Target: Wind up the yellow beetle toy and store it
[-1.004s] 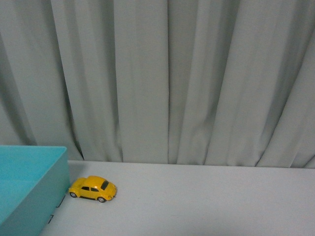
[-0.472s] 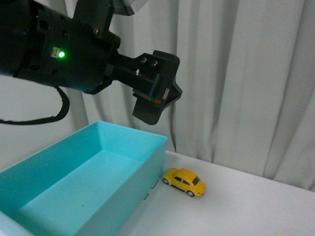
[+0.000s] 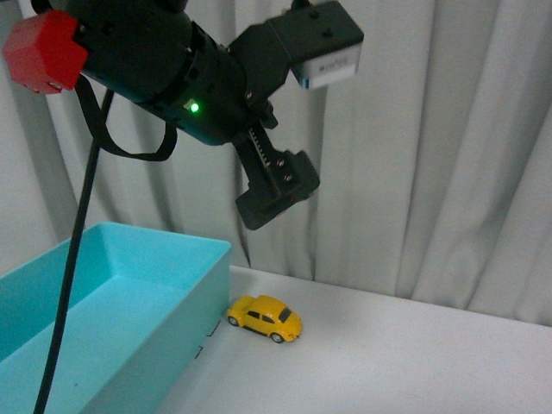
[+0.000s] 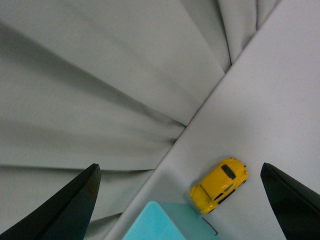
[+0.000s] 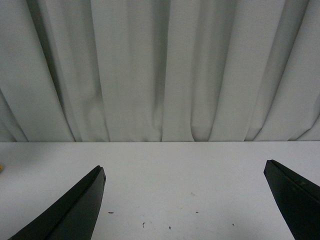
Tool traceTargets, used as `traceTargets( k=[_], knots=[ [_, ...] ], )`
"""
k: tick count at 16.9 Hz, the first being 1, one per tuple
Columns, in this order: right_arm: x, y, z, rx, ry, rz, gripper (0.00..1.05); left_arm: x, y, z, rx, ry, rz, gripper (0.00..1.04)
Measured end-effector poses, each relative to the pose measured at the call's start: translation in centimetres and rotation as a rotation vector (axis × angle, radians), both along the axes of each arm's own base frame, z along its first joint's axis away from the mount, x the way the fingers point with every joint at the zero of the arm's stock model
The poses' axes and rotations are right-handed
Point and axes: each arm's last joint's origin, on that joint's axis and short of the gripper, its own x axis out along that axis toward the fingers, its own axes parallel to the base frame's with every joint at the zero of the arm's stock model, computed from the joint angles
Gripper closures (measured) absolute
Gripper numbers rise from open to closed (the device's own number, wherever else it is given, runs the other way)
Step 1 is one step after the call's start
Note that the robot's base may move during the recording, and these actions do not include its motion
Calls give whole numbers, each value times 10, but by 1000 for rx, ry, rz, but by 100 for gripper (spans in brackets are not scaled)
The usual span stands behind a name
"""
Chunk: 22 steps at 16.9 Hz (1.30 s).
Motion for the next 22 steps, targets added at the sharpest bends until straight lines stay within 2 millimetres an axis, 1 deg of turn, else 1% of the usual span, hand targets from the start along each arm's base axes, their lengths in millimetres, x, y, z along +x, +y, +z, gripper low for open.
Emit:
traceTargets(
  k=[2, 3, 5, 6, 7, 9, 11, 12, 15, 17, 18, 22],
  knots=[
    [0, 0, 0, 0, 0, 0, 7, 11, -7, -5, 111, 15, -53, 7],
    [0, 0, 0, 0, 0, 0, 7, 20, -15, -9, 212, 30, -110, 7],
    [0, 0, 0, 0, 0, 0, 7, 38, -28, -27, 416, 75, -221, 7],
    [0, 0, 0, 0, 0, 0, 7, 50, -33, -37, 524, 98, -264, 7],
    [0, 0, 0, 0, 0, 0, 7, 59, -38, -47, 615, 147, -318, 7],
    [0, 0, 0, 0, 0, 0, 7, 74, -44, -59, 703, 238, -372, 7],
    [0, 0, 0, 0, 0, 0, 7, 88, -48, -64, 722, 298, -339, 7],
    [0, 0, 0, 0, 0, 0, 7, 93, -49, -69, 714, 339, -320, 7],
    [0, 0, 0, 0, 0, 0, 7, 97, -48, -89, 668, 489, -242, 7],
    [0, 0, 0, 0, 0, 0, 7, 106, -50, -100, 637, 493, -193, 7],
    [0, 0, 0, 0, 0, 0, 7, 107, -50, -108, 629, 520, -185, 7],
    [0, 0, 0, 0, 0, 0, 7, 117, -41, -138, 588, 561, -109, 7]
  ],
)
